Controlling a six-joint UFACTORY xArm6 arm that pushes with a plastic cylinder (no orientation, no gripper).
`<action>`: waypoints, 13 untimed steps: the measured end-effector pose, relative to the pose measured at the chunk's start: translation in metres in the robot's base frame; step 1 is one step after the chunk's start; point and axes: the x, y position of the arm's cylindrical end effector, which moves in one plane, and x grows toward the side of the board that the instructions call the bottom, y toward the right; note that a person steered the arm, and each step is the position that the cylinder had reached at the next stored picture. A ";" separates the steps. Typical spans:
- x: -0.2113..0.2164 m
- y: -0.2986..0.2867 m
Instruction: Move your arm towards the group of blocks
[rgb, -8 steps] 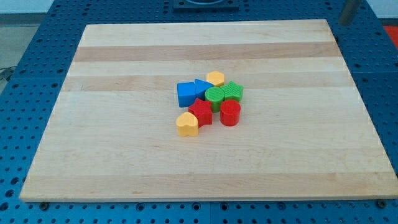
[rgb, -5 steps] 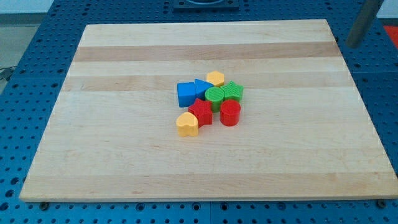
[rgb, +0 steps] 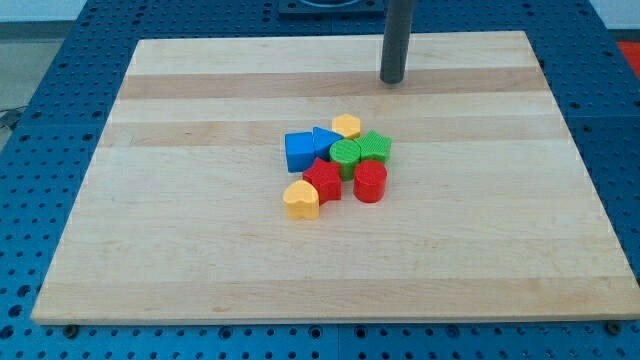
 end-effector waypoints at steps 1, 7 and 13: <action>0.000 -0.066; 0.073 -0.151; 0.116 -0.166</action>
